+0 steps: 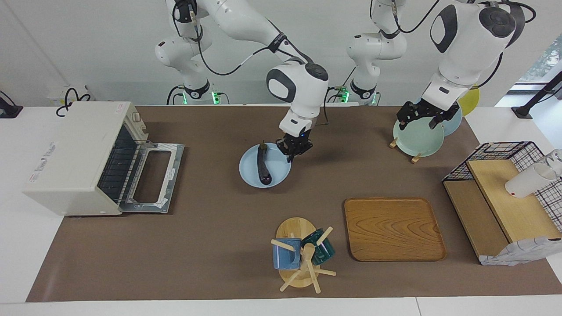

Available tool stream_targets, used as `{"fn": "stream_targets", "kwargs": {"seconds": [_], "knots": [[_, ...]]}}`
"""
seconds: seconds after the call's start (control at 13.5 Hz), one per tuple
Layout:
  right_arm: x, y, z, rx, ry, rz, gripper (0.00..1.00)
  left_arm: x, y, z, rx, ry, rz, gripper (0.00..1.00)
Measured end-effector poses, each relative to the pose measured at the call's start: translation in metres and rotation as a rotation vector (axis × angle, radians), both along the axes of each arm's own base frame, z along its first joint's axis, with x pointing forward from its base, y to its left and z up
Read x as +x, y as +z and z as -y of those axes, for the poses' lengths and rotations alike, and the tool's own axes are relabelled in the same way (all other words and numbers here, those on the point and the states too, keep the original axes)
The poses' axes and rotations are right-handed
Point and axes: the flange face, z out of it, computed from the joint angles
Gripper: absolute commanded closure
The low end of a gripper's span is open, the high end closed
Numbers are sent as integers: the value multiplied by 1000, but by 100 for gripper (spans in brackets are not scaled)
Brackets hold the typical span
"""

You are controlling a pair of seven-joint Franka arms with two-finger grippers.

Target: Put eggplant into oven

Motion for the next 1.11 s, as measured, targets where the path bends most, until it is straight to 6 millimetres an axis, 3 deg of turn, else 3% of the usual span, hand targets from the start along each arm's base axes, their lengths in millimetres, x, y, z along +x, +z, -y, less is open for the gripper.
{"fn": "stream_targets", "kwargs": {"seconds": [0.22, 0.37, 0.52, 0.67, 0.82, 1.11], "knots": [[8, 16, 95, -25, -16, -45, 100, 1, 1, -4, -1, 6, 2, 0], [8, 30, 178, -30, -33, -75, 100, 1, 1, -4, -1, 6, 2, 0], [-1, 38, 256, -33, -34, -111, 100, 1, 1, -3, -1, 6, 2, 0], [-11, 40, 315, -31, -23, -139, 100, 1, 1, -3, -1, 4, 2, 0], [-13, 36, 358, -23, -5, -146, 100, 0, 1, 1, -1, -3, 2, 0], [-27, -5, 397, 1, 30, -114, 100, 0, 1, 3, -1, -6, 2, 0]]}}
